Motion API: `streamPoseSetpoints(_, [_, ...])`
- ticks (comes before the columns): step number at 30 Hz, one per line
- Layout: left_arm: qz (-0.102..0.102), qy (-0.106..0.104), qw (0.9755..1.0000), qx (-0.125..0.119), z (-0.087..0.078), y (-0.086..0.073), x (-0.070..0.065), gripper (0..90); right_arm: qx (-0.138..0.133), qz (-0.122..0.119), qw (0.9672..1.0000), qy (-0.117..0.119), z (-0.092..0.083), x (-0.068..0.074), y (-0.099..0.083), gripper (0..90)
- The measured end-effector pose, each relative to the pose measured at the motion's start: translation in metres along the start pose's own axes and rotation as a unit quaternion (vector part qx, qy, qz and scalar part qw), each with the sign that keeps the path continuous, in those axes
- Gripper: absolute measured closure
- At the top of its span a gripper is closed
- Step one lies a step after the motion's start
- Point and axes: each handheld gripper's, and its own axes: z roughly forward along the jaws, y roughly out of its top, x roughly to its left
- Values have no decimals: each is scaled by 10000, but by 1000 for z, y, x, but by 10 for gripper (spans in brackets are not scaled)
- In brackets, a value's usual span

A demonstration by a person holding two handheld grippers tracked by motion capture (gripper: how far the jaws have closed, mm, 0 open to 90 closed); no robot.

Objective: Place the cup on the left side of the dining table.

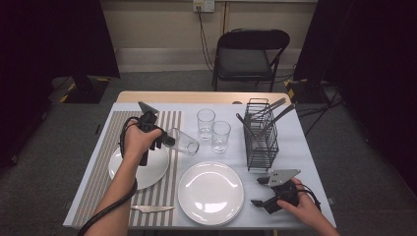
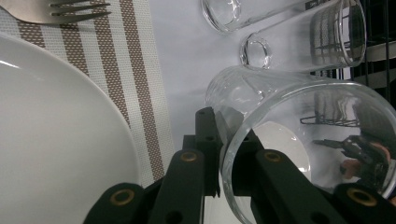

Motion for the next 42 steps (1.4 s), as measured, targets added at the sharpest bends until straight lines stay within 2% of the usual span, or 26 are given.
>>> streamPoseSetpoints(18, [-30,4,10000,-41,-19,-13,4,854,-2,10,10000,7,0,0,0,183])
streamPoseSetpoints(19, [22,-10,10000,-16,-20,-13,5,854,-1,10,10000,8,0,0,0,184])
streamPoseSetpoints(24, [-56,-42,9999,-74,-25,-16,6,854,-2,11,10000,9,0,0,0,184])
streamPoseSetpoints(34, [2,-64,10000,9,-32,-21,9,854,-1,13,10000,12,0,0,0,183])
streamPoseSetpoints(36, [-60,-63,10000,-17,-34,-24,10,854,-2,13,10000,12,0,0,0,183])
streamPoseSetpoints(42, [-72,-90,9999,-38,-38,-28,14,854,-2,13,10000,13,0,0,0,183])
